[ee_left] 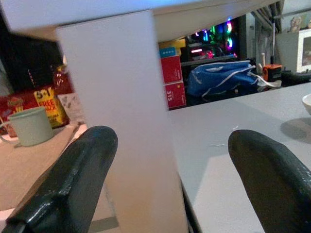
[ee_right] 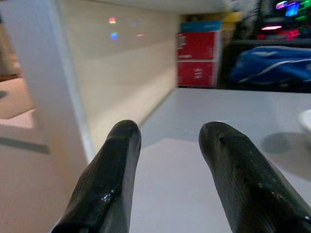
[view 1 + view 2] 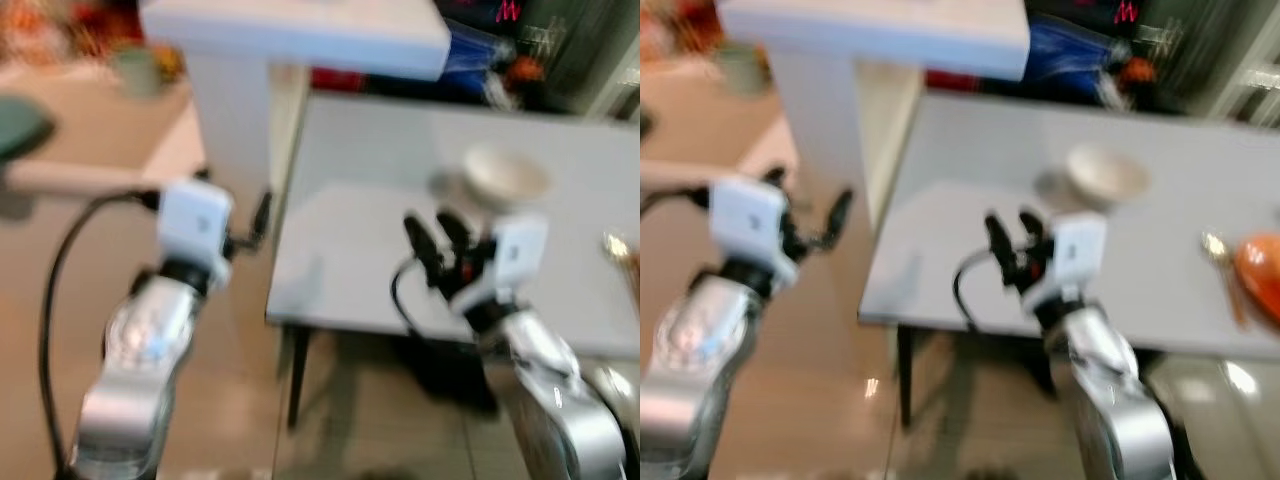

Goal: Setting the table

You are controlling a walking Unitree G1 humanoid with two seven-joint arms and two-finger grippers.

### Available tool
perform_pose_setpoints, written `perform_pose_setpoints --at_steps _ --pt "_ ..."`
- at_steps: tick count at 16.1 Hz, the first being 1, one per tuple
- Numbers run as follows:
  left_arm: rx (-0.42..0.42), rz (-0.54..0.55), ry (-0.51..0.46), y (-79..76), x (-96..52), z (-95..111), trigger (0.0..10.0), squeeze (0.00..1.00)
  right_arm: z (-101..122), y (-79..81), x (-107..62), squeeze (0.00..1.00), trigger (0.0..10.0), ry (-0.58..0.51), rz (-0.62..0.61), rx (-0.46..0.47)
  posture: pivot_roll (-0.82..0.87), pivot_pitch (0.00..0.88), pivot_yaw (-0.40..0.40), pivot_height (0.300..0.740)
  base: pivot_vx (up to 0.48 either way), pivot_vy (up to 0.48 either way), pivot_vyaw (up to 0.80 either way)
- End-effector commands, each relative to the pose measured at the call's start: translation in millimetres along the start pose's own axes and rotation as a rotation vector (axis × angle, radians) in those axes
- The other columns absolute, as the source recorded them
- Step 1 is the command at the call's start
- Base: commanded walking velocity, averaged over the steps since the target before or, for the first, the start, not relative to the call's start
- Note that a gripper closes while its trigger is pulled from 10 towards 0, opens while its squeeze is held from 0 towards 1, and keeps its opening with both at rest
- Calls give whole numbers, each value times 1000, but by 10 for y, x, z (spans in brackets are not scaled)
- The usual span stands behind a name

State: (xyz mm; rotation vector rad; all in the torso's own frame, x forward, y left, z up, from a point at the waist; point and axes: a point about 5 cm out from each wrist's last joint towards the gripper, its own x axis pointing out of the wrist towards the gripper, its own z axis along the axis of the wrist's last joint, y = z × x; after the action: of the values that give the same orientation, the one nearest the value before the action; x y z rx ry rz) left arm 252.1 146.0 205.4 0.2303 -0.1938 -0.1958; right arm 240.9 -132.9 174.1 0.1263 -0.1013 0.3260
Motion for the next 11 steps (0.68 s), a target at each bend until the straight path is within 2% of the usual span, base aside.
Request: perform_pose_setpoints --at_steps 1,3,8,11 --pt "-9 -18 4 -54 40 -11 10000 0 12 -54 9 0 10000 8 -28 -29 36 57 -50 740 0 480 -800" --pt "-5 -7 0 -38 69 -6 10000 0 39 -42 67 0 10000 -1 -22 -34 36 63 -52 740 0 480 -800" --pt "22 4 21 14 -46 -24 10000 0 -15 57 113 0 10000 7 35 -52 64 78 -73 740 0 480 0" --pt "22 17 14 31 -4 0 10000 0 5 46 131 0 10000 2 27 -51 57 78 -64 740 0 480 0"
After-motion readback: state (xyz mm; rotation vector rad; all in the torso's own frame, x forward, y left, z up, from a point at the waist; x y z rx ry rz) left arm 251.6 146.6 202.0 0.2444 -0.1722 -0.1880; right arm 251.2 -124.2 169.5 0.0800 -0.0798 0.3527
